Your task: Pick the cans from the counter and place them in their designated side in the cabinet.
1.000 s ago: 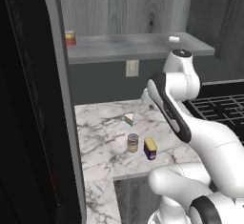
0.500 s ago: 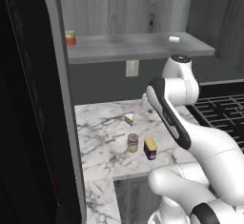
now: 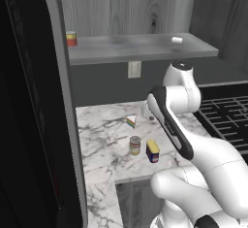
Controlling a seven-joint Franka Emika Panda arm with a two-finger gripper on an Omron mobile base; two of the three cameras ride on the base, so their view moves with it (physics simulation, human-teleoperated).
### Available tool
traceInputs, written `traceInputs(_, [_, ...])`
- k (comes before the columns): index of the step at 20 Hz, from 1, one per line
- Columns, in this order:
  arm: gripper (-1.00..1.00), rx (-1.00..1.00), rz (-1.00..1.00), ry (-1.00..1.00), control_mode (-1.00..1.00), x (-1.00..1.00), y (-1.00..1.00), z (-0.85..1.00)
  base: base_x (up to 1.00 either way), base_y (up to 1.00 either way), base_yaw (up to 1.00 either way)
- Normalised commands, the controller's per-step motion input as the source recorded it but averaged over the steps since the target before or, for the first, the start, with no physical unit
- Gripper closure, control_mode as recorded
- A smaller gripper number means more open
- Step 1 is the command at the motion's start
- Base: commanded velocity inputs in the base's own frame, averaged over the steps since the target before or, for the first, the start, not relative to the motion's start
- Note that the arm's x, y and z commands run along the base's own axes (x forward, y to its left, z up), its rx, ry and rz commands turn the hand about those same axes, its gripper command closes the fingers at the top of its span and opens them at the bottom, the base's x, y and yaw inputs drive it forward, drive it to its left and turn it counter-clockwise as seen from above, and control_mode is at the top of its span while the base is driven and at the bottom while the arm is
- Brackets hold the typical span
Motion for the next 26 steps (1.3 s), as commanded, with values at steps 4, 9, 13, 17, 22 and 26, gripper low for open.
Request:
traceInputs(4, [-1.0, 0.0, 0.0, 0.03, -1.0, 0.0, 0.03, -0.19, 0.0, 0.0, 0.0])
traceInputs(9, [-1.0, 0.0, 0.0, 0.01, -1.0, 0.0, 0.01, -0.22, 0.0, 0.0, 0.0])
traceInputs(13, [-1.0, 0.0, 0.0, 0.01, -1.0, 0.0, 0.0, -0.23, 0.0, 0.0, 0.0])
traceInputs(17, [-1.0, 0.0, 0.0, 0.0, -1.0, 0.0, 0.0, -0.21, 0.0, 0.0, 0.0])
traceInputs(22, [-1.0, 0.0, 0.0, 0.0, -1.0, 0.0, 0.03, -0.18, 0.0, 0.0, 0.0])
traceInputs(26, [-1.0, 0.0, 0.0, 0.0, -1.0, 0.0, 0.03, -0.15, 0.0, 0.0, 0.0])
